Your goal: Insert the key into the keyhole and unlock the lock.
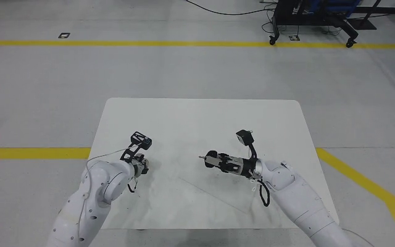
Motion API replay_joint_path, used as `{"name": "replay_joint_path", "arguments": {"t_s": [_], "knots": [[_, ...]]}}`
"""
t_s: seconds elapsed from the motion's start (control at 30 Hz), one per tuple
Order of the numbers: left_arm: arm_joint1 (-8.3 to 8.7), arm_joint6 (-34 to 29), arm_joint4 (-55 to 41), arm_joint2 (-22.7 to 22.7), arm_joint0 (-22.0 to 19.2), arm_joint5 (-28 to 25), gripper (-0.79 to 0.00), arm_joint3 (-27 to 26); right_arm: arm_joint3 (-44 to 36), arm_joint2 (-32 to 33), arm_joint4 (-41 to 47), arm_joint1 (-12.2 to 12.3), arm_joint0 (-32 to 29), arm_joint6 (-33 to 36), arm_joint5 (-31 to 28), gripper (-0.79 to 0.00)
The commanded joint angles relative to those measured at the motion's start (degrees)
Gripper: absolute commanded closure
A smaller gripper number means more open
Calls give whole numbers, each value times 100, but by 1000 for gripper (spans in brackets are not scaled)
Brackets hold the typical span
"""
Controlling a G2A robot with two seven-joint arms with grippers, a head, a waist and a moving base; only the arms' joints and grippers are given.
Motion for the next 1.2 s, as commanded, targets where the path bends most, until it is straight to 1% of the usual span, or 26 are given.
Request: {"name": "replay_joint_path", "arguments": {"t_s": [0.0,0.37,0.47,0.53,0.63,0.7,0.73,0.77,0.8,0.83,0.87,1.1,1.13,1.17], "knots": [[1,1,17,-10,10,-7,0,-11,0,0,0,0,0,0,0,0],[15,-13,-32,-115,115,-89,0,47,0,0,0,0,0,0,0,0],[16,215,-103,-202,166,-55,0,2,0,0,0,0,0,0,0,0],[7,544,-460,-316,243,-60,0,-88,0,0,0,0,0,0,0,0],[-4,1171,-1371,-634,391,-184,0,-122,0,0,0,0,0,0,0,0],[-13,1525,-2006,-832,465,-323,0,-87,0,0,0,0,0,0,0,0],[-20,1803,-2533,-989,509,-465,0,-42,0,0,0,0,0,0,0,0],[-21,1940,-2805,-1069,528,-613,0,-35,0,0,0,0,0,0,0,0],[-18,2002,-2907,-1110,537,-708,0,-26,0,0,0,0,0,0,0,0],[-10,2046,-2962,-1125,552,-932,0,-92,0,0,0,0,0,0,0,0],[-4,2035,-2905,-1125,547,-995,0,-126,0,0,0,0,0,0,0,0],[-7,2066,-2947,-1121,554,-987,0,-120,0,0,0,0,0,0,0,0],[-25,2167,-3276,-1082,559,-971,0,-67,0,0,0,0,0,0,0,0],[-50,2264,-3806,-1041,505,-999,0,13,0,0,0,0,0,0,0,0]]}}
